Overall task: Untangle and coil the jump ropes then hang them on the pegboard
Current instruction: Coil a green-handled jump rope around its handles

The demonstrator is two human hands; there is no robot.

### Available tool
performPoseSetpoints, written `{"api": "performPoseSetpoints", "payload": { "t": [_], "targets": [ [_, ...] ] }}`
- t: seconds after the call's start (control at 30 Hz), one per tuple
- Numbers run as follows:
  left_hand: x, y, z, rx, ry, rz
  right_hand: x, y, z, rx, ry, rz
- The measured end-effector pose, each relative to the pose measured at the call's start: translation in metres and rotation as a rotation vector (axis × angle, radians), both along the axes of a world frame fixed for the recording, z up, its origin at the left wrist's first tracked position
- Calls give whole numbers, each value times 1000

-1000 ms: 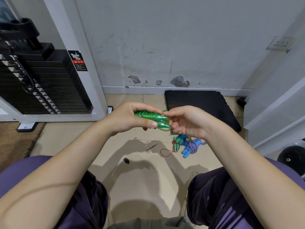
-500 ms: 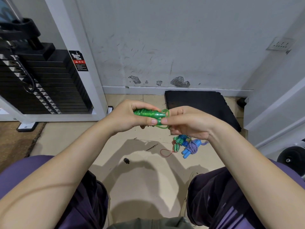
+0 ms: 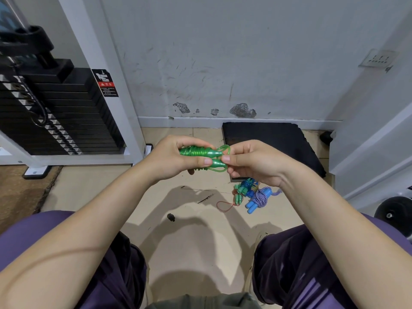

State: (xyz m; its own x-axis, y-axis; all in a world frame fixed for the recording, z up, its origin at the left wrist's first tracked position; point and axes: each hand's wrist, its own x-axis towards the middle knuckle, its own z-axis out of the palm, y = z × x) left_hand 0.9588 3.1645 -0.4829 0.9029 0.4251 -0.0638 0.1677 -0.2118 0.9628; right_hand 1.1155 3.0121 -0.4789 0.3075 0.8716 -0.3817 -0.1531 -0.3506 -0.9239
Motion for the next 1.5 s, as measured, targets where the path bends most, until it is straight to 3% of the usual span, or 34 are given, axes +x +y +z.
{"api": "performPoseSetpoints", "payload": {
  "t": [0.07, 0.2, 0.53, 0.97, 1.13, 1.37, 1.5],
  "targets": [
    [-1, 0, 1, 16, -7, 15, -1, 0, 0, 12, 76, -30],
    [1, -1, -2, 35, -20, 42, -7, 2, -3, 50, 31, -103],
    [0, -2, 4, 39, -70, 91, -4, 4, 0, 69, 369, -168],
    [-2, -1, 3, -41, -98, 24, -7, 3, 4, 29, 290, -102],
    [0, -1, 2, -3, -94, 40, -7, 1, 3, 55, 125, 19],
    [4, -1, -6, 5, -25, 48, -9, 3, -4, 39, -310, -152],
    [2, -3, -3, -9, 11, 5, -12, 0, 0, 6, -427, -121]
  ]
}}
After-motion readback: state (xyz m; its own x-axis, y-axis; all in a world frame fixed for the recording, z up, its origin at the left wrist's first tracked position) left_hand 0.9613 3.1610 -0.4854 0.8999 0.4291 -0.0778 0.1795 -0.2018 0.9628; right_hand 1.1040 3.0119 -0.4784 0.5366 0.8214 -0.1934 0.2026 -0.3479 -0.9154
